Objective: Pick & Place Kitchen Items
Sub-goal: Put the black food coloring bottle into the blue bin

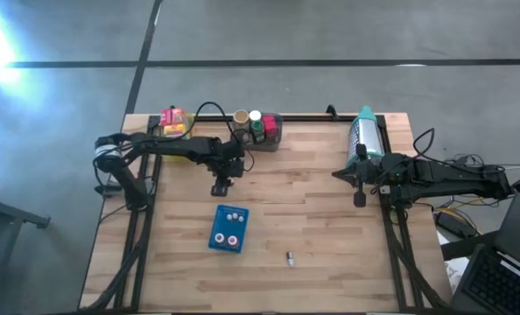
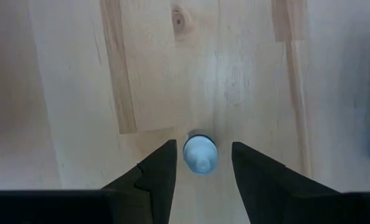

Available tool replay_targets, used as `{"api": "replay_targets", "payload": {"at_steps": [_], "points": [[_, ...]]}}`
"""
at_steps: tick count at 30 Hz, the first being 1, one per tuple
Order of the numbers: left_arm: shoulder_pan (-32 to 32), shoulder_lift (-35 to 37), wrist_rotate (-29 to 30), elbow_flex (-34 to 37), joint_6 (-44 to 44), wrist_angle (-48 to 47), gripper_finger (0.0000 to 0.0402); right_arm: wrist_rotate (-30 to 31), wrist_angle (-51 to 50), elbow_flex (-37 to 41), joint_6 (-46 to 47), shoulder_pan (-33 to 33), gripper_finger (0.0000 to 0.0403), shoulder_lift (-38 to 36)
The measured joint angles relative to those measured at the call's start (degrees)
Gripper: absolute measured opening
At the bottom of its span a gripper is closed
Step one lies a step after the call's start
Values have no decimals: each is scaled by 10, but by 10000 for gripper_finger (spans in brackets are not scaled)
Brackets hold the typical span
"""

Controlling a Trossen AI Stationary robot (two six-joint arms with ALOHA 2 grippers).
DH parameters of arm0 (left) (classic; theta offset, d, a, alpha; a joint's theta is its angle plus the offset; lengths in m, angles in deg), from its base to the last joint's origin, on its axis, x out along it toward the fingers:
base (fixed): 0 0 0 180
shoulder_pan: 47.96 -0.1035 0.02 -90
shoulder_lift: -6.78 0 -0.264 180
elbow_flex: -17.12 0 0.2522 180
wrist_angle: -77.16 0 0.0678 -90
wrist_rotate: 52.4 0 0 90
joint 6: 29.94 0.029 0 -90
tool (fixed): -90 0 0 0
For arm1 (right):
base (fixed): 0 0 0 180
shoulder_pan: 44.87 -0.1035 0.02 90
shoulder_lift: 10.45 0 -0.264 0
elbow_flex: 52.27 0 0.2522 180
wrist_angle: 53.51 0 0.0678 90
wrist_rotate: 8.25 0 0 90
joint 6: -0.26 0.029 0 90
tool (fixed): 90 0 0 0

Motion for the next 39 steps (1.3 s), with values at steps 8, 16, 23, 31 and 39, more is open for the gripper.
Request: {"api": "replay_targets", "payload": {"at_steps": [8,16,23,31,39], "points": [[0,3,0,-1,0,0,158,0,0,0,-1,0,8,0],[0,3,0,-1,-2,0,154,0,0,0,-2,0,8,0],[0,3,0,-1,-5,0,111,0,0,0,-1,0,8,0],[0,4,1,-1,-10,-1,78,0,0,0,-2,0,8,0],[0,4,0,-1,-12,-4,79,0,0,0,-2,0,8,0]]}}
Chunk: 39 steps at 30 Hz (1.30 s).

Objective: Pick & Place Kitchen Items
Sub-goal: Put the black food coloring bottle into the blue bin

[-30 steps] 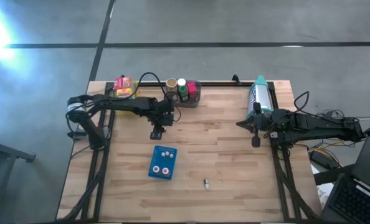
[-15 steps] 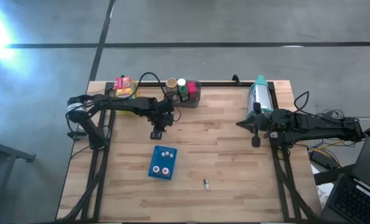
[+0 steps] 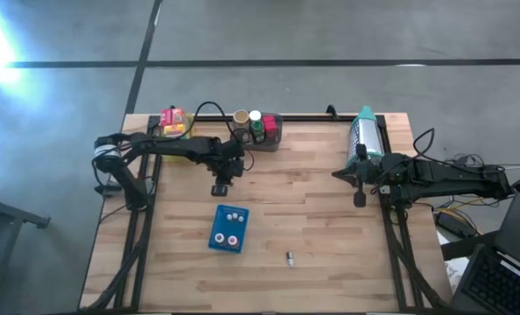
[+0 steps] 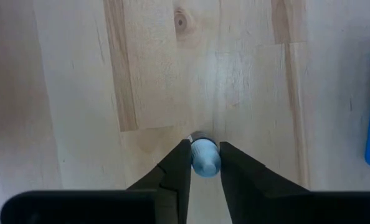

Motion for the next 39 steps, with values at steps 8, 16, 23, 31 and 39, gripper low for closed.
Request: {"api": "replay_targets", "payload": {"at_steps": [8,16,23,31,39], "points": [[0,0,0,0,0,0,79,0,0,0,0,0,8,0],[0,10,3,-10,3,-6,79,0,0,0,0,0,8,0],[1,57,2,-18,-1,-24,79,0,0,0,2,0,8,0],[14,130,0,-16,-26,-32,78,0,0,0,1,0,8,0],[44,162,0,-15,-37,-32,78,0,0,0,2,0,8,0]]}}
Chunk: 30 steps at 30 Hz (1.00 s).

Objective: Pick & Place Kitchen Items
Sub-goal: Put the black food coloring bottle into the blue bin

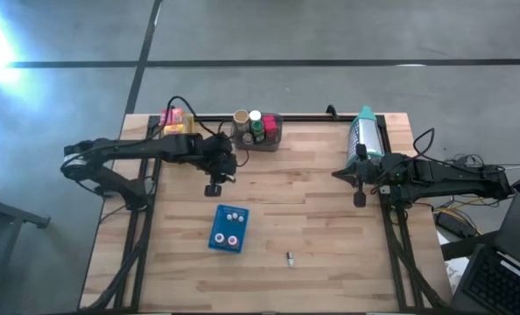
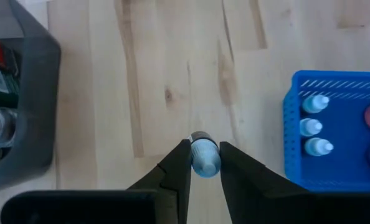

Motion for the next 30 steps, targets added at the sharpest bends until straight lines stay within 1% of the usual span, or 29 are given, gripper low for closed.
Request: {"api": "replay_targets", "payload": {"at_steps": [14,17,22,26,30], "points": [[24,7,5,0,-8,-17,78,0,0,0,0,0,8,0],[25,7,8,1,-12,-33,78,0,0,0,-2,0,8,0],[31,10,38,1,-24,-73,78,0,0,0,0,0,8,0],[42,12,39,1,-38,-91,78,0,0,0,-2,0,8,0],[66,27,39,1,-45,-101,78,0,0,0,0,0,8,0]]}}
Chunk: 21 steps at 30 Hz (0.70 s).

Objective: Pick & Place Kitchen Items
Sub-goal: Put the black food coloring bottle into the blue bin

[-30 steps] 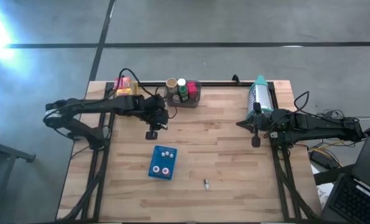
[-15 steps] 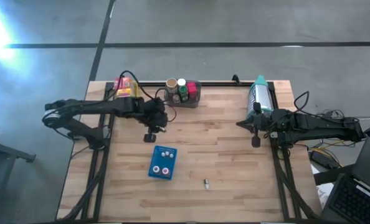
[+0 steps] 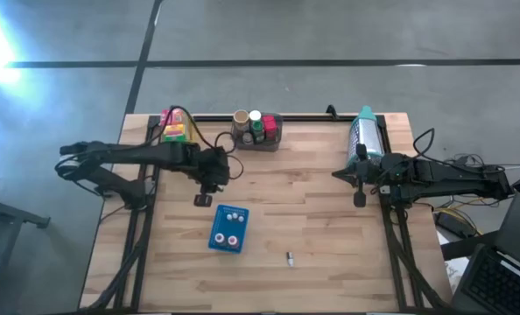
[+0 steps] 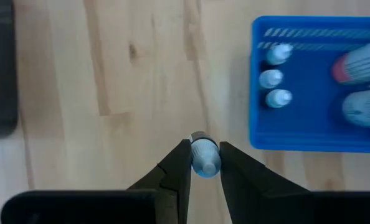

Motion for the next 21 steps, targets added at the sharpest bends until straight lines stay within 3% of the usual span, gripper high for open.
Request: {"api": "replay_targets", "payload": {"at_steps": [11,21], "points": [[55,56,1,24,-63,17,78,0,0,0,1,0,8,0],[127,61,19,55,-106,82,78,0,0,0,-2,0,8,0]]}}
